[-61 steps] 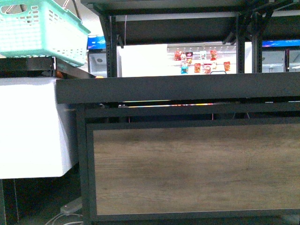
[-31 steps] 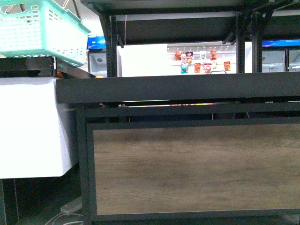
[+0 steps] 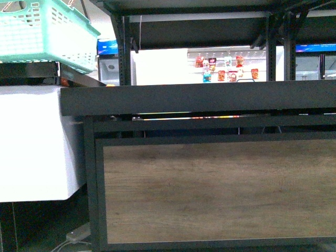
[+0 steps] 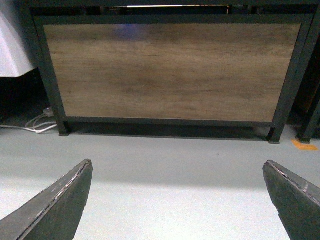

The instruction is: Pick lemon from shelf

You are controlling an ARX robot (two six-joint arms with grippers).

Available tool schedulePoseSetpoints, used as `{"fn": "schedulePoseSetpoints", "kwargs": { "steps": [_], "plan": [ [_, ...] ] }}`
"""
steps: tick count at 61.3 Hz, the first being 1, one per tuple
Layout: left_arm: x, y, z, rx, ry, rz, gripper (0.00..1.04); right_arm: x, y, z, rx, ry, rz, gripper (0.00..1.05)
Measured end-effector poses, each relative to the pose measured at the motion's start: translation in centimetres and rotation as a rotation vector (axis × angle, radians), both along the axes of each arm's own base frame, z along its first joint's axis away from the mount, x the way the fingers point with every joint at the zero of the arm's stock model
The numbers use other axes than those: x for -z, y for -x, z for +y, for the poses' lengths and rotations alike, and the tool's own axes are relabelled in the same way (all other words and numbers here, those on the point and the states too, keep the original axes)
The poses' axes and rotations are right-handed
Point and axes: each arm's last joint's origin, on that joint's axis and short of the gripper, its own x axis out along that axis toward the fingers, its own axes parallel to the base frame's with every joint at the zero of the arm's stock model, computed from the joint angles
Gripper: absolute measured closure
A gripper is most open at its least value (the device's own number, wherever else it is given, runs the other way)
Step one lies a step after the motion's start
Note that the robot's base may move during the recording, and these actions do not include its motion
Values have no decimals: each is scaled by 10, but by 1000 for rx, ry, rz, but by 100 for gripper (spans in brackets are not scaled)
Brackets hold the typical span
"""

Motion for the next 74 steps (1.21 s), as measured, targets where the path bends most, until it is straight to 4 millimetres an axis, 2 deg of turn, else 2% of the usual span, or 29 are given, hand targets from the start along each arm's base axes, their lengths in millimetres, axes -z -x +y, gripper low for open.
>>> {"fn": "schedulePoseSetpoints", "kwargs": {
  "steps": [74],
  "plan": [
    [0, 0, 0, 0, 0, 0, 8, 0, 0, 0, 0, 0, 0, 2]
  ]
}}
